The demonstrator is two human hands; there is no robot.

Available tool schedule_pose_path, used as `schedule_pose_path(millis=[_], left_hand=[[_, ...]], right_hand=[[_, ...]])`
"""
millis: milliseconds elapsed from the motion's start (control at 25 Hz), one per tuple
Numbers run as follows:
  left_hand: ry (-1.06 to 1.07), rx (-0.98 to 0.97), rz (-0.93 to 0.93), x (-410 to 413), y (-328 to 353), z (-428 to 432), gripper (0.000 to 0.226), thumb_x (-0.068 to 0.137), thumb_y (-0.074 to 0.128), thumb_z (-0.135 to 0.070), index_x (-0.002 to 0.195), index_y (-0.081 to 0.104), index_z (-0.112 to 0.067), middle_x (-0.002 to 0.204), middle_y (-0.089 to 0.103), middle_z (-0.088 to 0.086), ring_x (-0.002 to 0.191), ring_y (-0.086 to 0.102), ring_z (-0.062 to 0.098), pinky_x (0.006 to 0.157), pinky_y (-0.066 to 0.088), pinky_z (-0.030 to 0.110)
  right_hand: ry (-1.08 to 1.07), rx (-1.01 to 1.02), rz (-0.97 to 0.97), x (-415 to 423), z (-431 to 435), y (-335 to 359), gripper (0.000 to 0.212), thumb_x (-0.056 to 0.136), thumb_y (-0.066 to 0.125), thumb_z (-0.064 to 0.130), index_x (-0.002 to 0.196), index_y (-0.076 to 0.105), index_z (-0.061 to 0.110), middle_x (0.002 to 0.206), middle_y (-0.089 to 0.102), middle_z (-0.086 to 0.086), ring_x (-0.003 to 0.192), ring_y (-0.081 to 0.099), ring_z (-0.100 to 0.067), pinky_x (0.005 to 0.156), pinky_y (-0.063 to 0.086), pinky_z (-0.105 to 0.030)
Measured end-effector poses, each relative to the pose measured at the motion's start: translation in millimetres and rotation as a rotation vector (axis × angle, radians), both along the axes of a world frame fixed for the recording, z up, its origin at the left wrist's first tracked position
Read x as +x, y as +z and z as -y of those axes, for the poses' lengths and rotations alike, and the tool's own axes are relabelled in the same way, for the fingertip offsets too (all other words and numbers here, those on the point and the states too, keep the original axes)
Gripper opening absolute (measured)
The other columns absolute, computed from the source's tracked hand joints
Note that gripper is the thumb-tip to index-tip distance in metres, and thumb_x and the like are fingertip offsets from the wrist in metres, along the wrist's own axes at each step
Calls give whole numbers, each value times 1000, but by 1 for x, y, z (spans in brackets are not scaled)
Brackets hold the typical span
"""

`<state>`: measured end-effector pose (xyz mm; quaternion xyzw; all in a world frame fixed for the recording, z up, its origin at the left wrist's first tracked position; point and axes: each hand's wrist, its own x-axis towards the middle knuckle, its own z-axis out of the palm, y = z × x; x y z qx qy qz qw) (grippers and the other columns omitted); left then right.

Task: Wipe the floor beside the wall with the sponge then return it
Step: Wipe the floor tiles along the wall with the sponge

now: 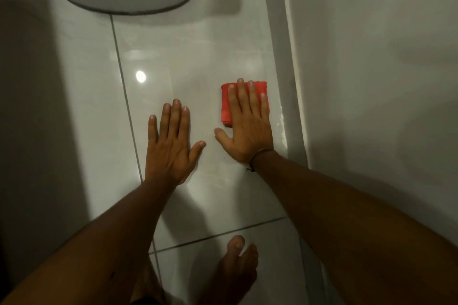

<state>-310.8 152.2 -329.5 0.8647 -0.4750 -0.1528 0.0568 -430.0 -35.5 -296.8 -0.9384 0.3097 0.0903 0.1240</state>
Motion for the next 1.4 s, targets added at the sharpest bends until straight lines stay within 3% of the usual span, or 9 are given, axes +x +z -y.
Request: schedule_pose_path(millis=[80, 160, 360, 520, 800, 1080, 1400], left_hand=[[9, -23, 1, -1, -5, 0, 92, 105, 33, -65, 173, 5, -10, 183, 0, 16, 169, -4, 33, 136, 3, 59], [14, -30, 10, 0, -6, 1, 91, 105, 32, -65, 173, 5, -10, 183, 1, 15, 169, -3, 33, 136, 1, 58], [38, -55, 8, -1, -10, 0, 91, 104, 30, -66, 173, 5, -11, 183, 2, 15, 169, -2, 33, 136, 0, 57], [40, -58, 6, -1, -11, 0, 88, 106, 29, -62, 172, 4, -10, 183, 1, 16, 169, -3, 33, 136, 1, 58], [48, -42, -30, -2, -3, 3, 87, 106, 31, -58, 172, 6, -7, 182, 2, 18, 169, -2, 35, 136, 3, 60], [48, -37, -33, -3, -2, 3, 86, 106, 32, -55, 172, 5, -6, 182, 0, 19, 169, -3, 35, 136, 2, 60], [41, -38, -23, -3, -3, 3, 86, 107, 31, -55, 172, 4, -6, 182, 0, 19, 169, -3, 35, 136, 1, 60]], right_hand=[[-68, -20, -17, 8, -6, -2, 105, 92, 35, 81, 168, 7, 14, 177, 4, -11, 163, 0, -35, 132, 2, -57], [-126, -48, -43, 16, -8, -4, 102, 95, 32, 81, 168, 8, 15, 177, 6, -12, 163, 2, -35, 132, 6, -56], [-267, -150, -118, 39, 23, -7, 72, 108, 26, 53, 166, 14, 11, 174, 18, -15, 161, 15, -37, 130, 19, -56], [-226, -144, -87, 29, 43, -7, 71, 102, 9, 41, 166, 17, 10, 174, 20, -14, 162, 16, -33, 131, 17, -53], [-257, -23, -9, -12, 28, -1, 64, 106, 40, 25, 164, 22, 6, 173, 22, -14, 162, 17, -32, 132, 15, -52], [-347, 40, 23, -94, -40, 1, 64, 107, 27, 37, 163, 28, 6, 172, 27, -14, 161, 20, -32, 129, 22, -55], [-410, 60, -20, -200, -134, 6, 67, 105, 35, 36, 162, 21, 4, 170, 21, -17, 159, 17, -31, 128, 14, -49]])
